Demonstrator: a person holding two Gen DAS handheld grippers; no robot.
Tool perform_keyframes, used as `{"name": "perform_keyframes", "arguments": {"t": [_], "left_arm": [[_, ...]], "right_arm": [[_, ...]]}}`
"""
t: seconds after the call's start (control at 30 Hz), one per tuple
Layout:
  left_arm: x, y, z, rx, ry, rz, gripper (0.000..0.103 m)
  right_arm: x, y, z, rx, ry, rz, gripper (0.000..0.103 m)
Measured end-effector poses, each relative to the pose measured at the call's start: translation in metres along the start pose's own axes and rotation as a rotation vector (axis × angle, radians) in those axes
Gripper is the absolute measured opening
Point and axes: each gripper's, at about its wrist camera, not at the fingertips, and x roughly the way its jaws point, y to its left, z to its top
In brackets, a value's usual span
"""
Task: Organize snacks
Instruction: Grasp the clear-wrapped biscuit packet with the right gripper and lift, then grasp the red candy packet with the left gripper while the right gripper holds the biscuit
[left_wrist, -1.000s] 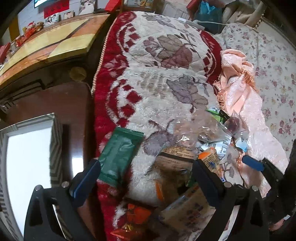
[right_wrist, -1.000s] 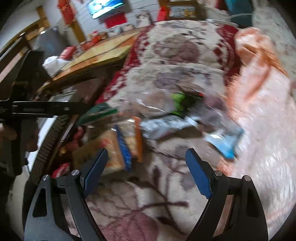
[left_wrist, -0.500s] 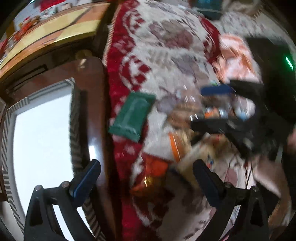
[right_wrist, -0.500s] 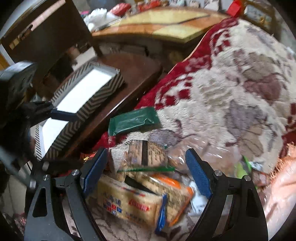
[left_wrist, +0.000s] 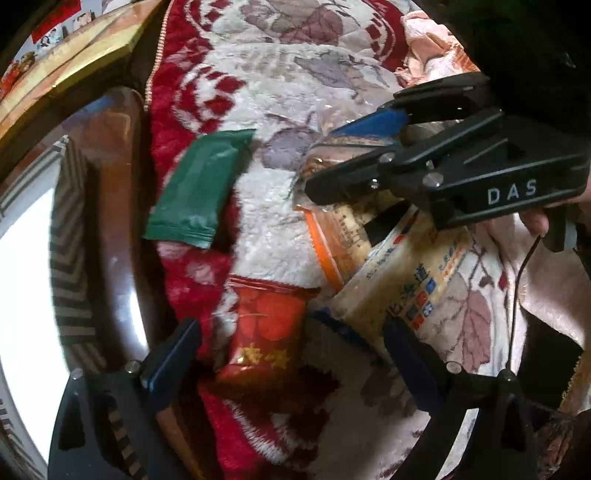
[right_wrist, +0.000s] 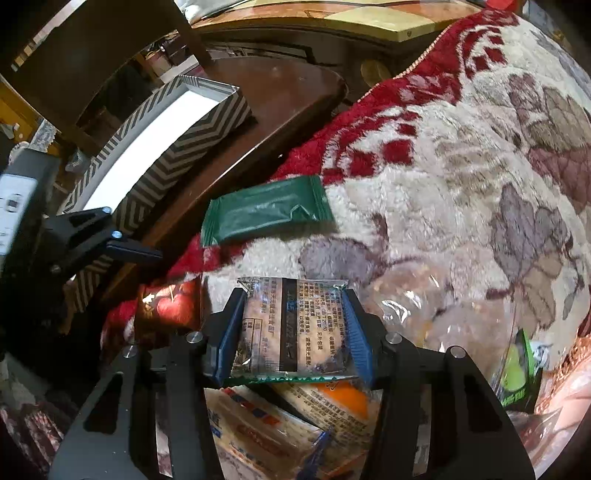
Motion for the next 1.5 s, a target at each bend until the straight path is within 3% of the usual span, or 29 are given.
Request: {"name": "perform_keyframes", "arguments": {"t": [0.2,0.5,0.7,0.73,0.77,0.87,1.1,1.33,1.5], "left_arm": [[0.002,0.004,0.000,-0.014,0.000,-0.109,0.079],[-0.002,0.002,-0.015,0.091,0.036,-0.068,0.078],[0.006,0.013,-0.005,0.000,0.031,-0.049,0.077],[0.009,0.013,-0.005,0.000,0.040,-0.023,0.072],[0.012,0.013,-0.004,0.008,0.053,0.012,0.054],[0.005,0.011,-0.007,0.021,0.031,0.047,0.035],[-0.027,-0.002,-0.025,-0.016,-0.080,0.102,0.035],[-0.061,-0.017,-0.043,-0.120,-0.219,0.174,0.035],[-0.071,-0.006,-0.044,-0.223,-0.283,0.191,0.035]], "right_arm": [[-0.017,0.005,-0.016,-0.009,-0.049,-0.029,0.049],[-0.042,0.004,-0.046,0.045,-0.110,-0.012,0.049],[-0.034,0.011,-0.047,0.050,-0.127,-0.046,0.049],[-0.033,0.010,-0.047,0.054,-0.133,-0.047,0.048],[-0.034,0.010,-0.048,0.062,-0.145,-0.048,0.048],[-0.041,0.010,-0.056,0.087,-0.185,-0.065,0.048],[-0.065,0.022,-0.075,0.147,-0.284,-0.065,0.048],[-0.082,0.048,-0.085,0.142,-0.339,-0.087,0.048],[-0.089,0.065,-0.087,0.144,-0.366,-0.084,0.048]]}}
